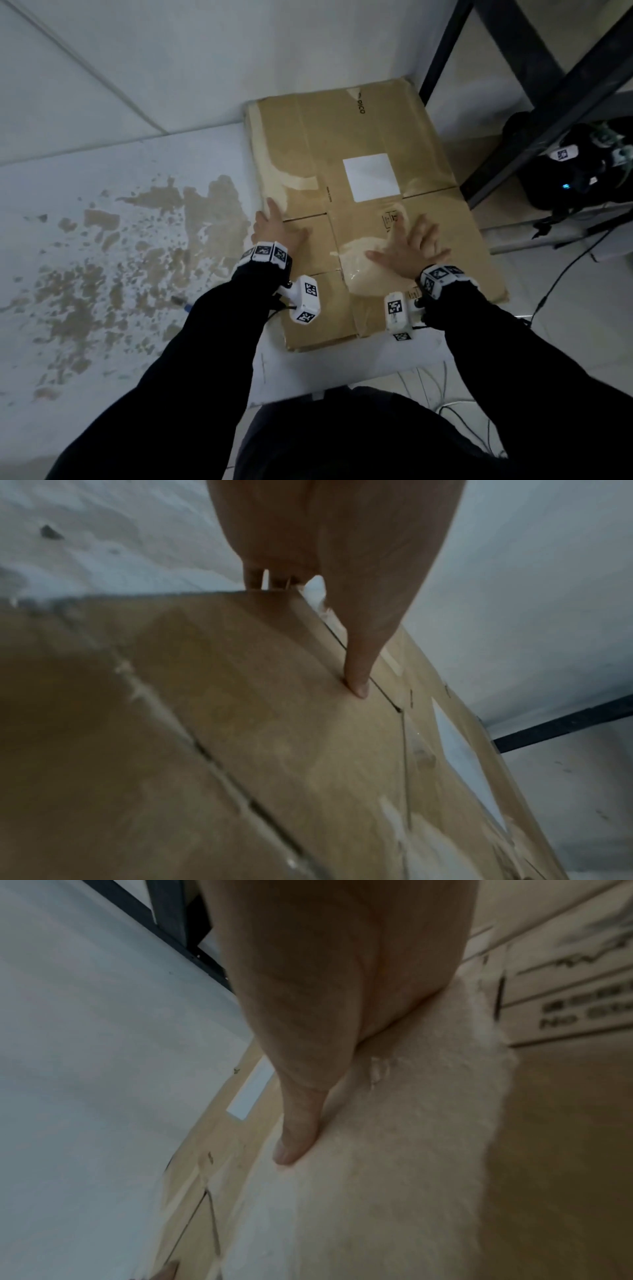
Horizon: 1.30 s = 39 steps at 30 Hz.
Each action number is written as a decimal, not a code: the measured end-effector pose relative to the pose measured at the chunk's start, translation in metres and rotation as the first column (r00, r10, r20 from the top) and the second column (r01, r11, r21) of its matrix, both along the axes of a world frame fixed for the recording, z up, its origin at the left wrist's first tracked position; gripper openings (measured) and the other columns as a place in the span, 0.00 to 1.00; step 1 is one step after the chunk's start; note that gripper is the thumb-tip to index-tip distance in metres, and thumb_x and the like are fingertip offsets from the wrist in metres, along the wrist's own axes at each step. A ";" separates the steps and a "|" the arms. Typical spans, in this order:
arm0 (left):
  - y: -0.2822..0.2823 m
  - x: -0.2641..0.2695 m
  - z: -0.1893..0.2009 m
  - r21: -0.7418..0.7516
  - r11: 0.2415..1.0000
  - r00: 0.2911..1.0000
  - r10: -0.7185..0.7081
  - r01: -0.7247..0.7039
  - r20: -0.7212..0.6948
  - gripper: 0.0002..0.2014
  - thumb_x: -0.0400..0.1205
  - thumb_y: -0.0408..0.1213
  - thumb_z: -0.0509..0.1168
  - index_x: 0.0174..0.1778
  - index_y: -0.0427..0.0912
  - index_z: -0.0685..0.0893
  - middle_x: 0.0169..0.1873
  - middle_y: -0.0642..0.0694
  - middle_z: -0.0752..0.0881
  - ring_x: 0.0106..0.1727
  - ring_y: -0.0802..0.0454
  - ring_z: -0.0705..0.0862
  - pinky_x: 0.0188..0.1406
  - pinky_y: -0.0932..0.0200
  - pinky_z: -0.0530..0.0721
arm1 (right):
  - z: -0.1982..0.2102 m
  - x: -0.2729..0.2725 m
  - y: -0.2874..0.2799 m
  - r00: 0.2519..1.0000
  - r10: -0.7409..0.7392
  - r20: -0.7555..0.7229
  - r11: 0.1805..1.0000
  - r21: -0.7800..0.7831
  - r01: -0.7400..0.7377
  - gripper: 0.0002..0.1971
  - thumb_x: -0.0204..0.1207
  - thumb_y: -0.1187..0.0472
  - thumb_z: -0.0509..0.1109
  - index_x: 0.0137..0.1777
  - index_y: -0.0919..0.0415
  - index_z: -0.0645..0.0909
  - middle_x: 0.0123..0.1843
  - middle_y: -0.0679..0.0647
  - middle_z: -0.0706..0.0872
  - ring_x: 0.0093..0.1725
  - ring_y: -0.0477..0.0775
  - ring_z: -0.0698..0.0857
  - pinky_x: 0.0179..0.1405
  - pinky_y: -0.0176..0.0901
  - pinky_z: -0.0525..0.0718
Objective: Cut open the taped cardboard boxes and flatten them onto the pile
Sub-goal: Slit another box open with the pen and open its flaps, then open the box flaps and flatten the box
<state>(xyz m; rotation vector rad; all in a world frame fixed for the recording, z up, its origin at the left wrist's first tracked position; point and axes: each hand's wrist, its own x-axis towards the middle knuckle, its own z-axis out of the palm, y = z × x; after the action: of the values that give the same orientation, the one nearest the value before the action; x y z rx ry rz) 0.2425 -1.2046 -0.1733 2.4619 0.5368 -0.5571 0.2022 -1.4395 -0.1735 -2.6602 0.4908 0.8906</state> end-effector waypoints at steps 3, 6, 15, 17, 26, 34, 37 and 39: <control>0.003 -0.009 0.010 0.035 0.998 0.998 -0.056 0.057 -0.018 0.47 0.78 0.56 0.65 0.84 0.51 0.40 0.83 0.35 0.50 0.79 0.34 0.64 0.76 0.44 0.64 | 0.002 0.001 0.000 0.999 0.026 -0.029 1.000 0.005 -0.026 0.55 0.66 0.23 0.60 0.79 0.42 0.26 0.78 0.58 0.18 0.77 0.67 0.21 0.68 0.81 0.31; 0.015 -0.047 0.021 -0.073 0.994 0.996 -0.081 0.083 0.031 0.37 0.83 0.46 0.60 0.85 0.52 0.47 0.82 0.33 0.57 0.77 0.35 0.69 0.73 0.47 0.69 | 0.000 -0.004 0.003 0.998 -0.003 0.061 1.000 -0.017 0.004 0.53 0.68 0.27 0.62 0.82 0.44 0.33 0.82 0.61 0.28 0.80 0.68 0.28 0.68 0.84 0.34; 0.087 -0.275 0.011 -0.510 0.757 0.889 0.456 -0.409 -0.036 0.08 0.86 0.33 0.59 0.45 0.36 0.82 0.36 0.43 0.86 0.29 0.51 0.85 0.28 0.59 0.80 | 0.014 -0.079 0.108 0.729 0.076 0.680 0.814 0.381 -0.439 0.10 0.78 0.66 0.62 0.56 0.63 0.82 0.57 0.60 0.84 0.58 0.61 0.82 0.63 0.52 0.76; 0.105 -0.328 -0.007 -0.526 0.671 0.832 0.537 -0.523 -0.141 0.10 0.86 0.32 0.58 0.41 0.37 0.81 0.32 0.43 0.85 0.23 0.55 0.83 0.23 0.63 0.76 | 0.020 -0.107 0.145 0.779 0.133 0.613 0.682 0.514 -0.520 0.07 0.79 0.64 0.63 0.51 0.59 0.82 0.46 0.54 0.87 0.46 0.56 0.85 0.49 0.53 0.84; 0.196 -0.535 -0.124 -0.233 -0.047 0.088 0.841 -0.971 -0.534 0.09 0.86 0.33 0.57 0.42 0.36 0.78 0.34 0.38 0.82 0.33 0.44 0.80 0.35 0.58 0.71 | -0.001 -0.207 0.311 0.488 0.873 0.010 0.299 0.778 -0.552 0.09 0.81 0.69 0.60 0.53 0.60 0.80 0.43 0.56 0.86 0.39 0.51 0.85 0.36 0.35 0.81; 0.306 -0.646 -0.146 -0.153 -0.366 -0.222 0.795 -0.918 -0.565 0.11 0.86 0.30 0.57 0.39 0.32 0.77 0.30 0.36 0.78 0.30 0.44 0.76 0.31 0.60 0.66 | -0.069 -0.276 0.513 0.364 0.899 -0.243 0.433 0.608 -0.666 0.06 0.81 0.67 0.58 0.50 0.60 0.77 0.36 0.53 0.82 0.31 0.48 0.79 0.28 0.37 0.75; 0.354 -0.662 -0.130 -0.153 -0.405 -0.260 0.789 -0.902 -0.557 0.07 0.86 0.32 0.56 0.52 0.32 0.77 0.30 0.38 0.79 0.30 0.45 0.77 0.32 0.59 0.65 | -0.079 -0.300 0.577 0.420 0.852 -0.314 0.523 0.571 -0.633 0.06 0.81 0.68 0.58 0.52 0.60 0.75 0.35 0.54 0.79 0.29 0.49 0.77 0.22 0.33 0.73; 0.388 -0.664 -0.123 -0.192 -0.417 -0.256 0.797 -0.888 -0.547 0.08 0.86 0.33 0.57 0.55 0.33 0.78 0.31 0.39 0.80 0.29 0.46 0.78 0.32 0.59 0.66 | -0.087 -0.310 0.612 0.452 0.811 -0.371 0.584 0.556 -0.592 0.05 0.83 0.67 0.57 0.51 0.60 0.74 0.35 0.54 0.79 0.28 0.48 0.77 0.19 0.31 0.73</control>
<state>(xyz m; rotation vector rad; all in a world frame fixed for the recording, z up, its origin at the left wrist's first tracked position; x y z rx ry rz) -0.4213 -0.8164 -0.2962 0.5520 1.8578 -0.0531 -0.1074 -0.8277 -0.2605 -2.1264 -0.7544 1.8827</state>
